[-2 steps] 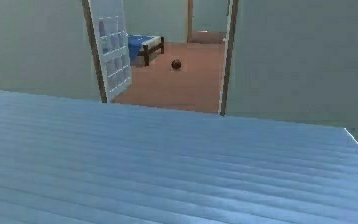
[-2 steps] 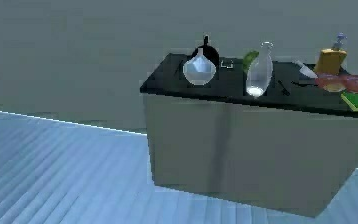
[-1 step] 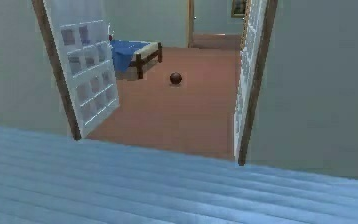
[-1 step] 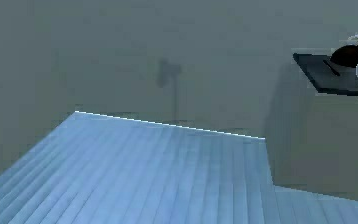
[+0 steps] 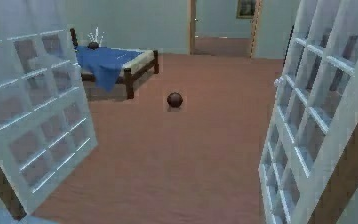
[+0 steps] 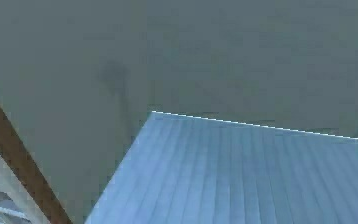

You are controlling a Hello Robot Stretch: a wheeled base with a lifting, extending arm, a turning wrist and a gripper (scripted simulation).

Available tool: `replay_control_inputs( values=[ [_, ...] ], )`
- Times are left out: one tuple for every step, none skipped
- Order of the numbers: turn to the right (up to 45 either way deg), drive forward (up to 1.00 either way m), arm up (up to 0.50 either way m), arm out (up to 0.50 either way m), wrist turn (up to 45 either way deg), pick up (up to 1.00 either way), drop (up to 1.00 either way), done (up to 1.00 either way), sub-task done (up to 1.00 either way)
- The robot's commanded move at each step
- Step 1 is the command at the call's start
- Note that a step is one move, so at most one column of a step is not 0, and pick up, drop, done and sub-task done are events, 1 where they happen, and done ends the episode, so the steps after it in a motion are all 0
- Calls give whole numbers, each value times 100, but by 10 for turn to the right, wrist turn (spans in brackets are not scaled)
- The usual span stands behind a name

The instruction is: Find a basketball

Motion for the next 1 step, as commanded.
replay_control_inputs(
  values=[
    [0,55,0,0,0,0,0,0,0]
  ],
)
